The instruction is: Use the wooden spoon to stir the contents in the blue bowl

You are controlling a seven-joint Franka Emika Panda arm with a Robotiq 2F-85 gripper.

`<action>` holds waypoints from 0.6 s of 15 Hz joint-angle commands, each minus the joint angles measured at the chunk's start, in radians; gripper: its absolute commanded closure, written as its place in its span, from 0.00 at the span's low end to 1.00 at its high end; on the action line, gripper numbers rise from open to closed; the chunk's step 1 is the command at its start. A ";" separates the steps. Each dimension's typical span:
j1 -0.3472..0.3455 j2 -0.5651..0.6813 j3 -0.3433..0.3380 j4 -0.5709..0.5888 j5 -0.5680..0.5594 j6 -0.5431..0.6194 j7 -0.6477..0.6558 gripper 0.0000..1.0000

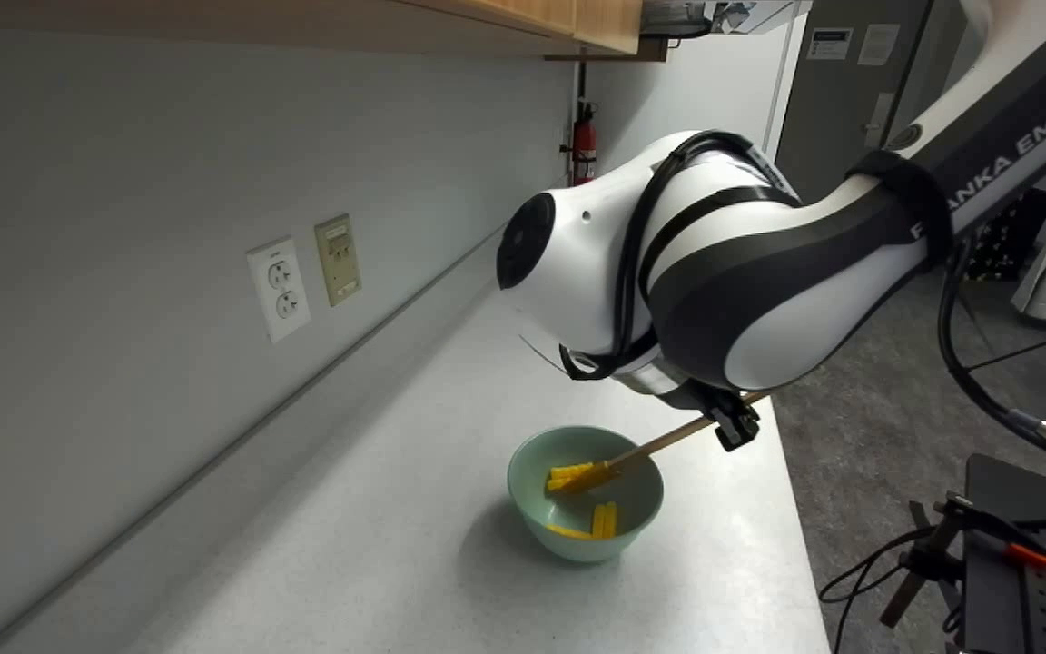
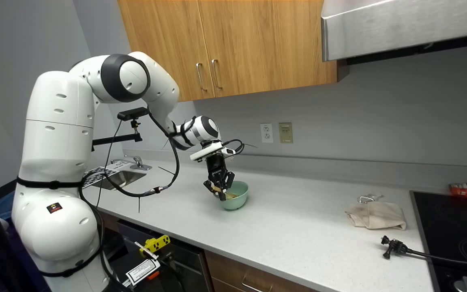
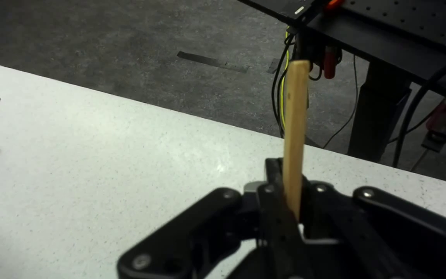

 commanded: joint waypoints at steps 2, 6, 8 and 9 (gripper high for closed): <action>0.025 0.004 0.001 0.039 -0.020 -0.038 0.023 0.98; 0.032 0.008 0.006 0.058 -0.003 -0.042 0.018 0.98; 0.032 0.011 0.009 0.059 0.007 -0.041 0.012 0.98; 0.033 0.011 0.010 0.058 0.008 -0.041 0.011 0.98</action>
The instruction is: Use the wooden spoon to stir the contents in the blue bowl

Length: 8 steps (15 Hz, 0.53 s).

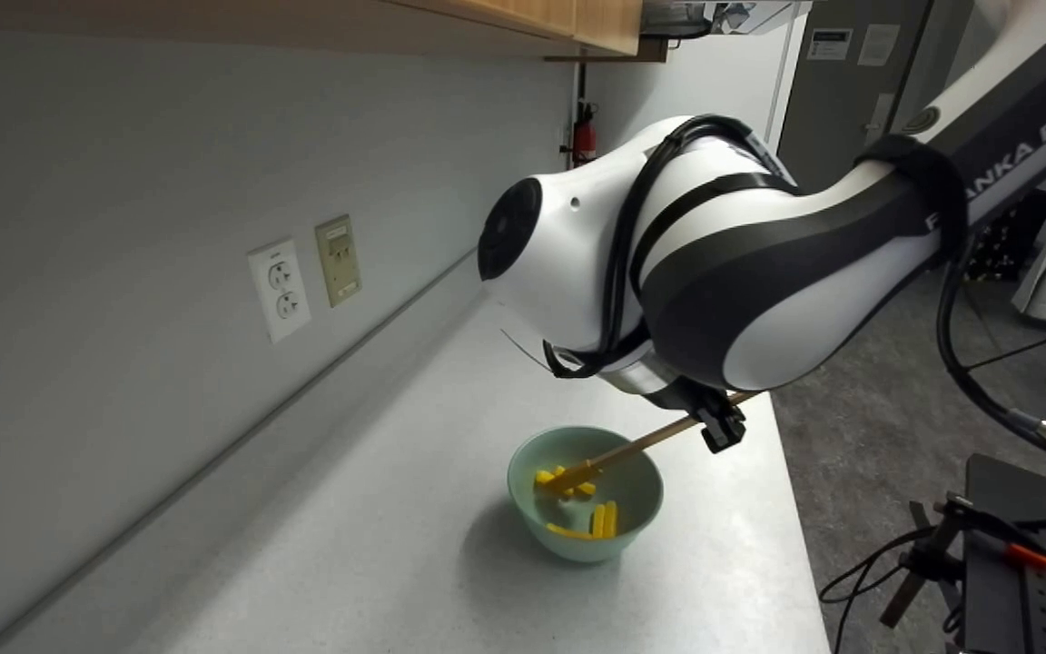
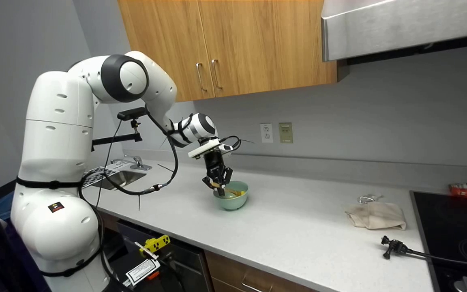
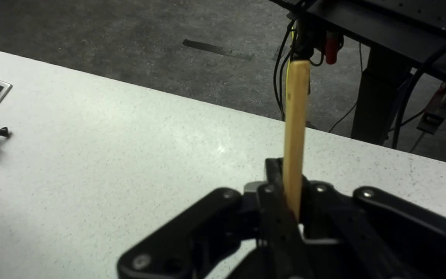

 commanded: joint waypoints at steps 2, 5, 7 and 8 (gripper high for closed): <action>0.006 0.007 0.003 0.023 0.010 -0.038 -0.004 0.98; 0.012 -0.001 -0.003 0.017 -0.014 -0.035 0.020 0.98; 0.013 -0.011 -0.001 0.010 -0.016 -0.031 0.022 0.98; 0.014 -0.016 0.000 0.008 -0.017 -0.029 0.024 0.98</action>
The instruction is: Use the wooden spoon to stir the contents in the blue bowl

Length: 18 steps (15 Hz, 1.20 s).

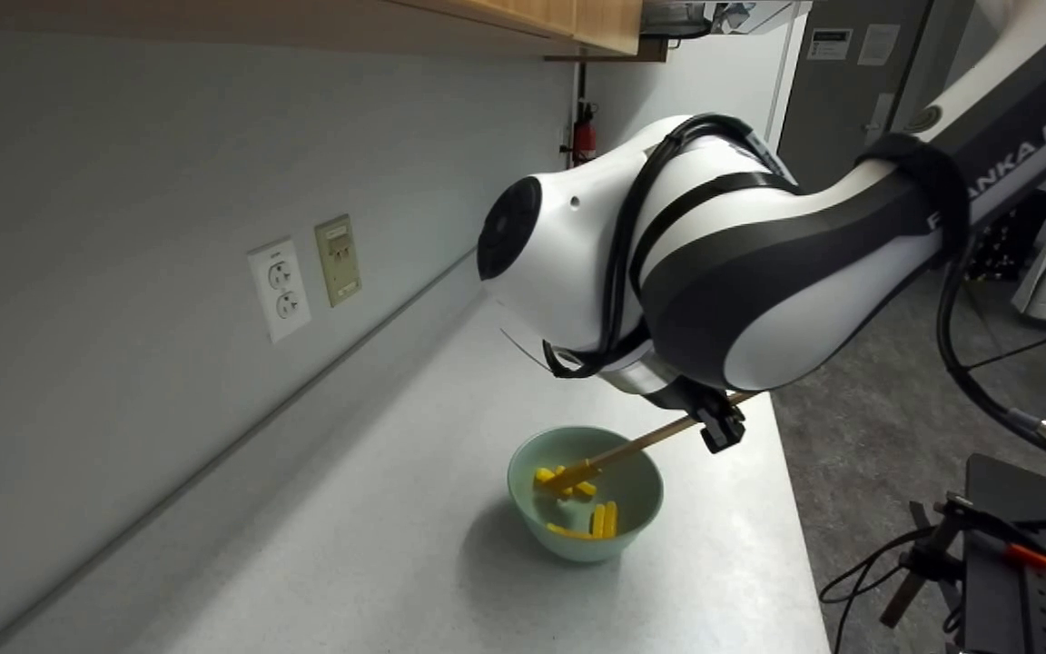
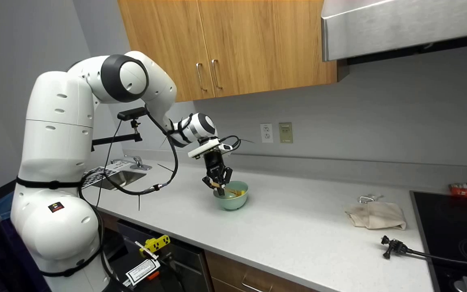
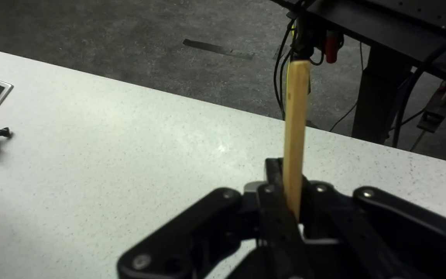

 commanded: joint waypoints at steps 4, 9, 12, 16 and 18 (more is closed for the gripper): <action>0.023 -0.046 0.006 -0.009 -0.023 -0.036 0.029 0.98; 0.026 -0.067 0.004 -0.020 -0.024 -0.033 0.039 0.98; 0.018 -0.057 -0.002 -0.016 -0.015 -0.037 0.036 0.98; 0.010 -0.026 -0.009 0.001 -0.002 -0.055 0.024 0.98; 0.007 -0.005 -0.012 0.011 0.003 -0.068 0.018 0.98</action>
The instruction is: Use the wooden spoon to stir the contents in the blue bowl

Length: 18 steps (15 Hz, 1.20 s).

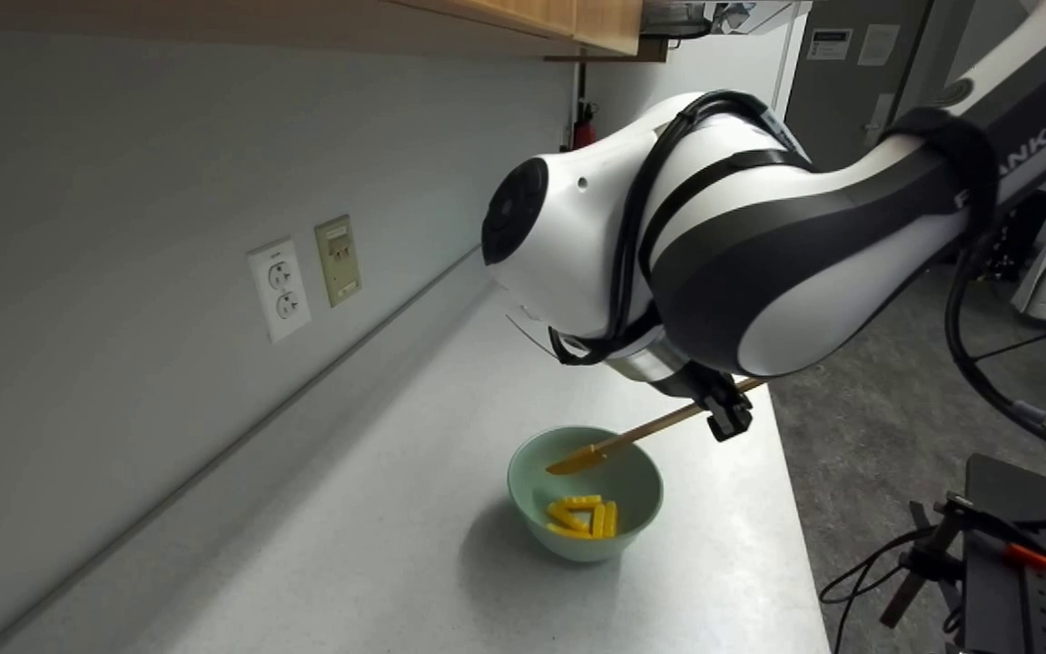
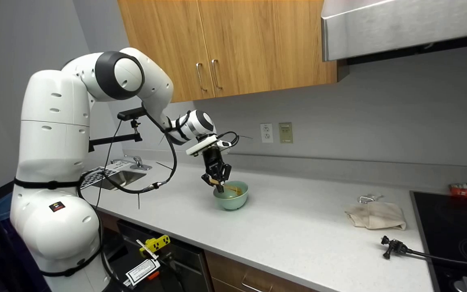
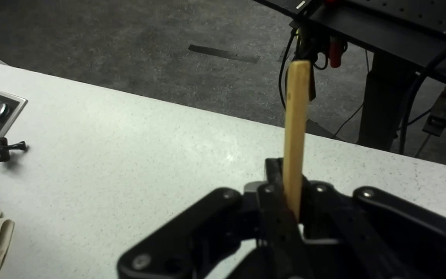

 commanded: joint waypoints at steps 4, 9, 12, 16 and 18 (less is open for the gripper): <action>-0.009 0.059 0.004 0.032 0.026 -0.049 -0.018 0.98; -0.029 0.058 0.020 0.037 0.125 -0.043 -0.088 0.98; -0.045 0.047 0.034 0.042 0.217 -0.034 -0.160 0.98; -0.060 0.029 0.041 0.040 0.295 -0.025 -0.223 0.98; -0.065 0.022 0.041 0.036 0.316 -0.017 -0.238 0.98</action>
